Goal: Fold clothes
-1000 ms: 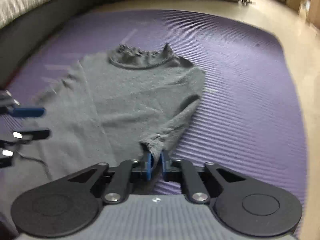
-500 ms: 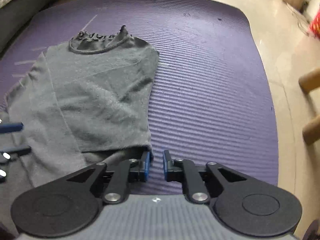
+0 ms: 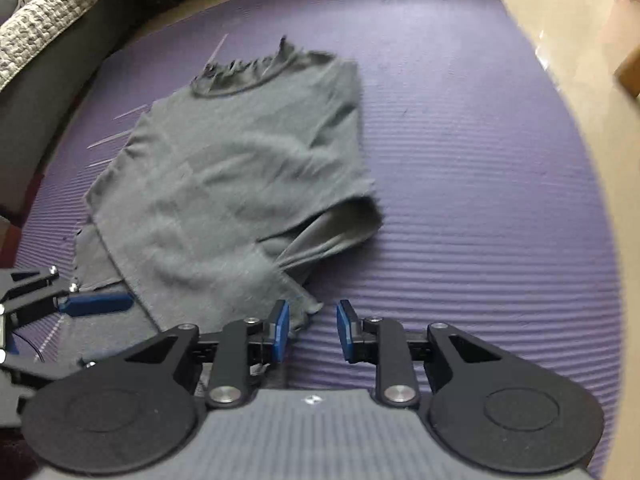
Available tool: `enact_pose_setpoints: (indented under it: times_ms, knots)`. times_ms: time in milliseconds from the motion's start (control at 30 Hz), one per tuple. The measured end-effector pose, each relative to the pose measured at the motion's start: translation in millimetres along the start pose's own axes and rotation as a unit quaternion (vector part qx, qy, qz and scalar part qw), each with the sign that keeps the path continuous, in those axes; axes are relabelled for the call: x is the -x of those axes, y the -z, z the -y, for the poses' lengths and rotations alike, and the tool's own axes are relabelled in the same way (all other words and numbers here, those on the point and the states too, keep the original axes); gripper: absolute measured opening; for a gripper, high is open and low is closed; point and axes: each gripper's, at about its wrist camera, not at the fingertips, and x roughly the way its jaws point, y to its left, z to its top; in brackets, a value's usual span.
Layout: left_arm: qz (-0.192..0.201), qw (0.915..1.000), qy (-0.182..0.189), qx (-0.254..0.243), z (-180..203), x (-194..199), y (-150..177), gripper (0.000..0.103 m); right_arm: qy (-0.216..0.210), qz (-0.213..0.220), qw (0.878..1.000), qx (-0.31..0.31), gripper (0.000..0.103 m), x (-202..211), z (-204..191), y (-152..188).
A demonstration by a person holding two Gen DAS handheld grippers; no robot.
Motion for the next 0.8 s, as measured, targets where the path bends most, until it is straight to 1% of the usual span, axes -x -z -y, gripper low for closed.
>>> enact_pose_setpoints:
  times_ms: [33,67,100,133,167,200,300,367,467,500,533,567,600,633,667,733,767,800]
  knots:
    - [-0.009,0.9999,-0.005,-0.001,3,-1,3,0.05,-0.007,-0.004,1.0,-0.001,0.026,-3,-2,-1]
    - [-0.015,0.9999,-0.006,-0.001,3,-3,4,0.05,-0.011,-0.004,1.0,-0.001,0.023,-3,-3,-1]
    - [-0.018,0.9998,-0.004,-0.001,3,-4,4,0.05,-0.012,0.0,1.0,0.003,0.01,-1,-6,-3]
    - [-0.021,0.9998,-0.002,0.0,3,-5,4,0.05,-0.012,0.006,1.0,0.01,0.007,2,-11,-5]
    - [-0.024,0.9997,0.001,0.0,3,-6,5,0.05,-0.012,0.013,1.0,0.017,0.007,4,-15,-7]
    - [-0.027,0.9996,0.003,0.0,3,-7,5,0.05,-0.019,0.021,0.999,0.02,0.005,8,-19,-10]
    - [-0.024,0.9996,0.014,0.005,0,-8,3,0.05,-0.058,0.046,0.997,0.024,0.004,18,-31,-21]
    - [-0.023,0.9995,0.018,0.008,-2,-9,2,0.05,-0.094,0.068,0.993,0.027,0.004,21,-40,-26]
    - [-0.028,0.9994,0.021,0.004,0,-13,1,0.05,-0.155,0.099,0.983,0.025,0.004,26,-49,-32]
    - [-0.032,0.9992,0.024,-0.002,2,-15,1,0.05,-0.18,0.109,0.977,0.023,0.005,27,-52,-34]
    - [-0.034,0.999,0.027,-0.007,4,-17,2,0.05,-0.195,0.116,0.974,0.022,0.008,27,-55,-35]
    - [-0.035,0.999,0.024,-0.016,7,-17,2,0.05,-0.195,0.119,0.973,0.026,0.019,27,-58,-36]
    - [-0.036,0.9988,0.021,-0.025,10,-17,2,0.05,-0.178,0.118,0.976,0.033,0.032,29,-62,-39]
    - [-0.036,0.9986,0.018,-0.035,12,-17,2,0.05,-0.15,0.121,0.981,0.036,0.034,33,-61,-41]
    - [-0.03,0.9987,0.013,-0.039,13,-17,1,0.05,-0.136,0.124,0.982,0.035,0.033,35,-60,-41]
    - [-0.02,0.9996,0.009,-0.016,8,-19,-5,0.05,-0.102,0.127,0.986,0.021,0.033,41,-47,-45]
    - [-0.015,0.9998,0.007,-0.004,6,-21,-9,0.05,-0.075,0.131,0.988,0.014,0.033,44,-37,-47]
    - [-0.018,0.9998,0.013,-0.001,7,-23,-9,0.05,-0.038,0.134,0.99,0.006,0.034,45,-23,-49]
